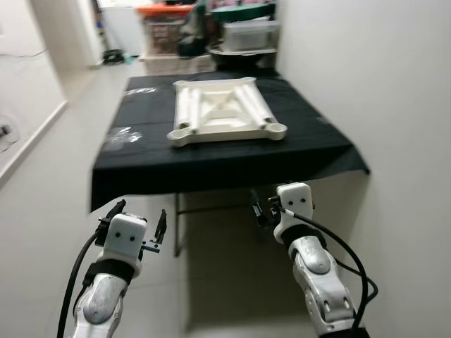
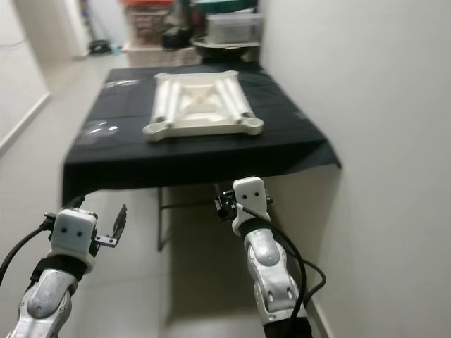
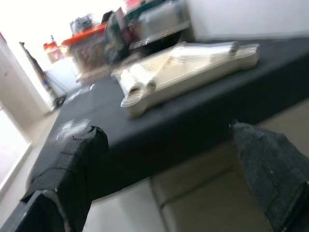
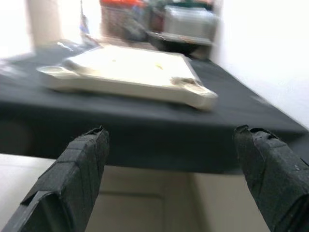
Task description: Building children table
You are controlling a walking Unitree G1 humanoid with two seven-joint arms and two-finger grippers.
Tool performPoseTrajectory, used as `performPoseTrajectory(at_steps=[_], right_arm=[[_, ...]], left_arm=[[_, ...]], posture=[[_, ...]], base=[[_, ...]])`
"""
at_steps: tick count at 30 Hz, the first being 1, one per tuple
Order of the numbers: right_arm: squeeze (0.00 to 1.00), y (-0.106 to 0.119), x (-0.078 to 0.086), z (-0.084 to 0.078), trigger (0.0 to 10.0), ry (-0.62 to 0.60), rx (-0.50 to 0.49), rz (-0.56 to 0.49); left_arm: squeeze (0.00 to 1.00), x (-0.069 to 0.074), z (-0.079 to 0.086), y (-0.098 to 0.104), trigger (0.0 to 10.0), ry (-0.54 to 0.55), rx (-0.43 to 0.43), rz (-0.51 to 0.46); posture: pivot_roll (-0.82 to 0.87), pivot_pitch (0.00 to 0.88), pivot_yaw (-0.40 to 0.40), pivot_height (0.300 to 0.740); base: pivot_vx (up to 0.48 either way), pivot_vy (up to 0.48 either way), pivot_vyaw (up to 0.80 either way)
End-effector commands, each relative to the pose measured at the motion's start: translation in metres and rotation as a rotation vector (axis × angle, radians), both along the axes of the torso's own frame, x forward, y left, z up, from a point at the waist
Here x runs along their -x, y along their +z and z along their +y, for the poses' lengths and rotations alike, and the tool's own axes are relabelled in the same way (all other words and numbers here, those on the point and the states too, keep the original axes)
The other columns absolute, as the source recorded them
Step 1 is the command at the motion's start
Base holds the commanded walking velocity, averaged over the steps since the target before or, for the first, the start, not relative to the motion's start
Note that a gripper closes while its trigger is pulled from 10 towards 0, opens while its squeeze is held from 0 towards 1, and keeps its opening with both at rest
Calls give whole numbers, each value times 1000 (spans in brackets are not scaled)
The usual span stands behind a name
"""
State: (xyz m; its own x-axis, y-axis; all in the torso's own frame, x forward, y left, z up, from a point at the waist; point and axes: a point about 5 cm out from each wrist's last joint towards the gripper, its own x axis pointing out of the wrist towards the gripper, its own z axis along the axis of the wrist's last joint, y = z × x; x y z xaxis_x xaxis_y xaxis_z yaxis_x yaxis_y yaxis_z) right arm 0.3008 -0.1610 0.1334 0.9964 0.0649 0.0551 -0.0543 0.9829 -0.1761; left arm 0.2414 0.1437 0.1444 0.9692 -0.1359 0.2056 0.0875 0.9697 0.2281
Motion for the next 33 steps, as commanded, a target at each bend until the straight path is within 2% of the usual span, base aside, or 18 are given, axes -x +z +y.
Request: performPoseTrajectory(at_steps=[1,5,12,14,15,16,17,18,19,20,21,22,24,27,33], right_arm=[[0,5,-1,18,10000,52,-23,-25],[0,5,-1,17,10000,49,-21,-25],[0,1,5,16,10000,53,-11,-14],[0,-9,26,12,10000,85,2,9],[0,-15,37,8,10000,94,13,27],[0,-15,37,8,10000,94,13,27],[0,-20,47,3,10000,93,19,53],[0,-20,47,3,10000,93,19,53],[0,-25,58,-2,10000,85,20,83],[0,-25,58,-2,10000,85,20,83],[0,-30,69,-6,10000,80,28,106],[0,-30,69,-6,10000,80,28,106],[0,-33,84,-9,10000,77,34,132],[0,-34,87,-10,10000,77,36,138],[0,-30,83,-7,10000,84,46,121]], left_arm=[[0,1,10,-3,10000,24,-23,9],[0,1,9,-2,10000,19,-23,4],[0,5,14,-11,10000,55,-43,57],[0,22,26,-22,10000,130,10,129],[0,31,31,-28,10000,153,10,164],[0,31,31,-28,10000,153,10,164],[0,41,34,-33,10000,170,11,191],[0,41,34,-33,10000,170,11,191],[0,52,36,-38,10000,180,11,219],[0,52,36,-38,10000,180,11,219],[0,64,37,-43,10000,182,0,249],[0,64,37,-43,10000,182,0,249],[0,80,37,-49,10000,189,-7,292],[0,84,38,-50,10000,192,-9,301],[0,78,36,-49,10000,193,-2,291]], posture=[[-62,0,14,740],[-63,0,14,740],[-61,0,8,740],[-65,0,11,740],[-68,0,10,740],[-68,0,10,740],[-72,0,9,740],[-72,0,9,740],[-76,0,9,740],[-76,0,9,740],[-78,0,10,740],[-78,0,10,740],[-81,0,11,740],[-79,0,10,740],[-80,0,10,740]], base=[[262,0,0],[131,0,0],[0,0,0],[0,0,0],[0,0,0],[0,0,0],[0,0,0],[0,0,0],[0,0,0],[0,0,0],[0,0,0],[0,0,0],[0,0,0],[0,0,0],[0,0,0]])
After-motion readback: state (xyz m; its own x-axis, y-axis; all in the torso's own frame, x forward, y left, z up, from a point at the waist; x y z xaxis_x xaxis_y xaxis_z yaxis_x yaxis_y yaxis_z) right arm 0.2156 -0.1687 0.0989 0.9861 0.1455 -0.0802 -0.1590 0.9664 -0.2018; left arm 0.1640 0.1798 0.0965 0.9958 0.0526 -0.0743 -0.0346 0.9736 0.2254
